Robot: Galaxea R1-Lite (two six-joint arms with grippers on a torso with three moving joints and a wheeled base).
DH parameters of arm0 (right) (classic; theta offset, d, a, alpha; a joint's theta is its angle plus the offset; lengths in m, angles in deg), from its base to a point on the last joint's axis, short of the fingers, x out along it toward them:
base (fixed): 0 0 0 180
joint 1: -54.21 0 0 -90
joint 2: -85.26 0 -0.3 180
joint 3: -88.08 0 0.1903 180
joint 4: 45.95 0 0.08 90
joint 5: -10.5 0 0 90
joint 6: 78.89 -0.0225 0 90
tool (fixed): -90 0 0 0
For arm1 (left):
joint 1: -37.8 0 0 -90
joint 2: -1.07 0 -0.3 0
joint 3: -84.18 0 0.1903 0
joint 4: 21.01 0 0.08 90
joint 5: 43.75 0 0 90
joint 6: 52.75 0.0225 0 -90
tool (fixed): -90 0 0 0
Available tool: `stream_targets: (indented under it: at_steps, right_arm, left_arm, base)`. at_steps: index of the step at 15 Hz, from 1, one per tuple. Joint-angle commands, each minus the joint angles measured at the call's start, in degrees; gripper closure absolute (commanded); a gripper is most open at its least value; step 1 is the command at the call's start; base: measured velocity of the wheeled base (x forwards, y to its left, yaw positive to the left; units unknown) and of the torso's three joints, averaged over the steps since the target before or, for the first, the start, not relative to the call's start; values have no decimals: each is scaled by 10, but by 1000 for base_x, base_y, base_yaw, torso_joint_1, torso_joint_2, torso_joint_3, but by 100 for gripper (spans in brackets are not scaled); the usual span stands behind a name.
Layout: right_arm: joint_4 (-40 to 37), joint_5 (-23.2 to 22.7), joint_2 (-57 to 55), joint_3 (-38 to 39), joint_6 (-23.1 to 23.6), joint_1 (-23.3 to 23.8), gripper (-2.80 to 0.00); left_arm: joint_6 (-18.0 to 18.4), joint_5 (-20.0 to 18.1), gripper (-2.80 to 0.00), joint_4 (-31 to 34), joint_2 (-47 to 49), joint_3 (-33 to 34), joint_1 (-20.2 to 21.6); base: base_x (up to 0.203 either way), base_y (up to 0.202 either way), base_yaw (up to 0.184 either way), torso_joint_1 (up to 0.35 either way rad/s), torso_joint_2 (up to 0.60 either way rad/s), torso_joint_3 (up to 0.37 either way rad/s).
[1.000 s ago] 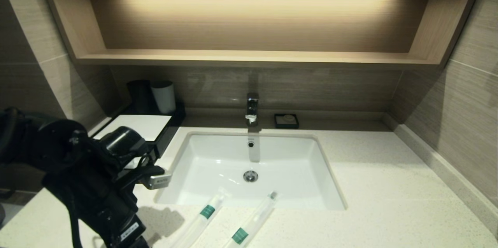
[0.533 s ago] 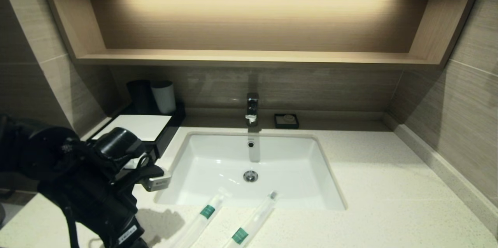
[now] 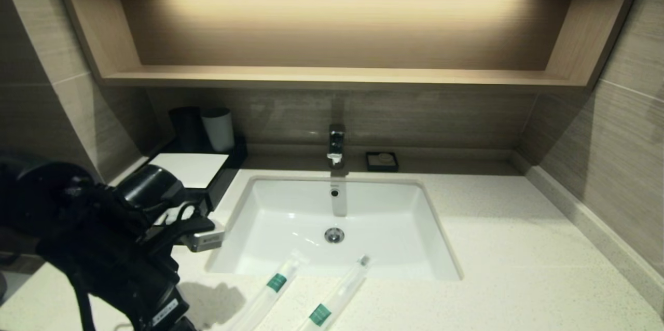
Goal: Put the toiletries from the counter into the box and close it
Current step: Pick up the bathroom toiletry
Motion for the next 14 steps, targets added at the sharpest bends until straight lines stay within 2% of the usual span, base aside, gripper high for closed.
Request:
stream_targets:
  at_steps: [1, 3, 4, 8, 14]
  right_arm:
    - [0, 0, 0, 0, 0, 0, 0]
    - [0, 0, 0, 0, 0, 0, 0]
    - [0, 0, 0, 0, 0, 0, 0]
    - [0, 0, 0, 0, 0, 0, 0]
    - [0, 0, 0, 0, 0, 0, 0]
  left_arm:
    - [-26, -1, -280, 9, -26, -5, -54]
    - [-99, 0, -280, 11, -25, -23, -93]
    - [-113, 1, -280, 10, -24, -30, -103]
    - [-117, 6, -280, 28, 11, -68, -113]
    - [-128, 14, -280, 148, 95, -192, -133]
  base:
    - [0, 0, 0, 0, 0, 0]
    - [0, 0, 0, 0, 0, 0]
    - [0, 0, 0, 0, 0, 0]
    - [0, 0, 0, 0, 0, 0]
    - [0, 0, 0, 0, 0, 0]
